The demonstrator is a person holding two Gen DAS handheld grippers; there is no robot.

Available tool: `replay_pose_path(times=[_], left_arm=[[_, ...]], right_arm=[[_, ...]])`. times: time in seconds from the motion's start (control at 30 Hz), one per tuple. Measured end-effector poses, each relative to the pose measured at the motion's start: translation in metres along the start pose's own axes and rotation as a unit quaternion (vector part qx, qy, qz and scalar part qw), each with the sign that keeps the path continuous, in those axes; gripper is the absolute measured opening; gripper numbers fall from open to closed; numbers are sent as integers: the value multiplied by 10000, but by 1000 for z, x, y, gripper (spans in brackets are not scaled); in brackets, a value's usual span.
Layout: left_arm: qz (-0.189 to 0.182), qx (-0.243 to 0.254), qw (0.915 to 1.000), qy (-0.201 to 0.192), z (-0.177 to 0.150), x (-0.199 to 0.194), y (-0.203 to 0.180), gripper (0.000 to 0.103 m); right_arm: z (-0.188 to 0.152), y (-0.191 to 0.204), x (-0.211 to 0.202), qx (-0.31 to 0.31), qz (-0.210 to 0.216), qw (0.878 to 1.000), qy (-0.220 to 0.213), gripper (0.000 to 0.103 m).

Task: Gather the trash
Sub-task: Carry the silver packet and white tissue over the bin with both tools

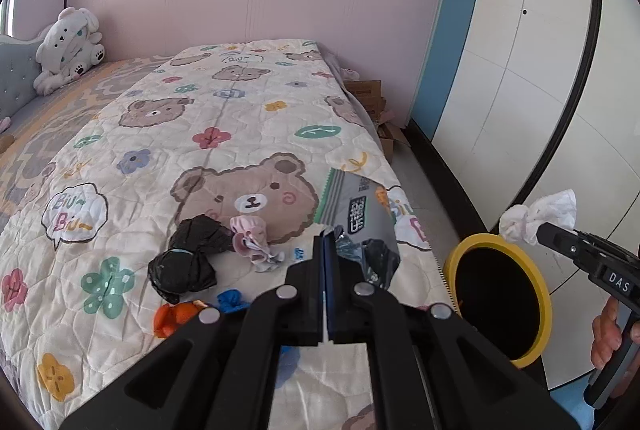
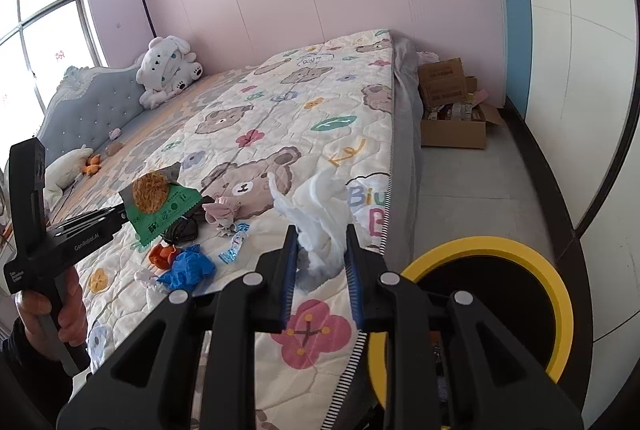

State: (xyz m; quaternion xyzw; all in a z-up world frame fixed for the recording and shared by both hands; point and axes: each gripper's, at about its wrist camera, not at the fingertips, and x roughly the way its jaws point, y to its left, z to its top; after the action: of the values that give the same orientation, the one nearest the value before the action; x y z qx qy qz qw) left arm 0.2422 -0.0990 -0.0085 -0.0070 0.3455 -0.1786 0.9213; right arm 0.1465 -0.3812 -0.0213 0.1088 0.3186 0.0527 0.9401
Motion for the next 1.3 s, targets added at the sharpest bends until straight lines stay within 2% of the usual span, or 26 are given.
replay_pose_path(times=[0.57,1.3], left_arm=[[-553,525,9968,258,-1,26,-91,1],[-1051,935,9866,825,-19,86,-170,1]], right_arm=[[-11,-76,-26,573,-430,9974,-67,22],[-25,-138,-11,1051,-681,9920,151,22]])
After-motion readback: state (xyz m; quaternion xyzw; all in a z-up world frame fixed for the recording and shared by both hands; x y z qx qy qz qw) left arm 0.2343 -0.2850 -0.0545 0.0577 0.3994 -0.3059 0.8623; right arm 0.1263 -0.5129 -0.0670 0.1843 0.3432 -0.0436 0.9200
